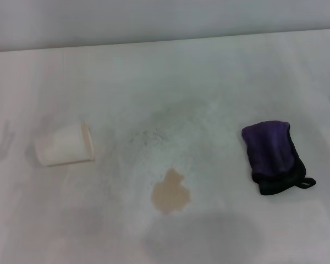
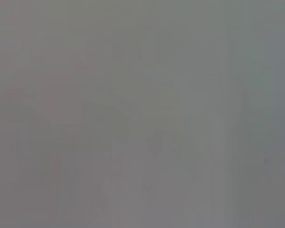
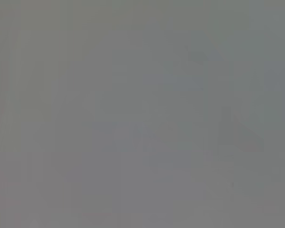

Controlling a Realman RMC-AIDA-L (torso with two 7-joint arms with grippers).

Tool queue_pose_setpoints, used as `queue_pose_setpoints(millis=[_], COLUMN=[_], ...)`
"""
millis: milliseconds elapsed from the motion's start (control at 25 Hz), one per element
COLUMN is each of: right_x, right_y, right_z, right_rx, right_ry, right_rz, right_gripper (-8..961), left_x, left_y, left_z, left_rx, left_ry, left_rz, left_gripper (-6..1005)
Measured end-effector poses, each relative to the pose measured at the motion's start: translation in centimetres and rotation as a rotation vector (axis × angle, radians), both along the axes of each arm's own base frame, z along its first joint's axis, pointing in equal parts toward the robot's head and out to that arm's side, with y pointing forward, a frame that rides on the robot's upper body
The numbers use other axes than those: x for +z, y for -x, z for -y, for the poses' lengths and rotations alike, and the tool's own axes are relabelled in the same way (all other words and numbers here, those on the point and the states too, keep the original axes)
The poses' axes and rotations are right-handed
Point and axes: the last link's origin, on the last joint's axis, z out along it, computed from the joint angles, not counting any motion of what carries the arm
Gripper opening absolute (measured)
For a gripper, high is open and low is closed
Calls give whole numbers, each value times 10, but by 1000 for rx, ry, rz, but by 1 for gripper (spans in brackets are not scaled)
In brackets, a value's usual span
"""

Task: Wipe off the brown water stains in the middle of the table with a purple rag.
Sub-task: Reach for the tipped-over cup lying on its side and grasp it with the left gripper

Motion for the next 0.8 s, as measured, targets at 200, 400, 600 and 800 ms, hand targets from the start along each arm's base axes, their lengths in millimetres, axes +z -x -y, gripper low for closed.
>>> queue_pose_setpoints(millis=[200,400,600,800], right_x=[1,1,-3,-3], right_y=[-3,-6,-5,-5], right_z=[2,8,13,13], right_rx=[-14,-21,-23,-24], right_ry=[2,-5,-10,-10], right_rz=[7,-5,-30,-35], right_gripper=[844,844,844,844], left_x=[-5,-10,-8,-7], left_y=[-1,-6,-6,2], left_z=[2,3,1,-5], left_rx=[-2,-13,-28,-12], left_ry=[26,39,50,99], left_rz=[3,30,53,78], left_gripper=[875,876,875,874])
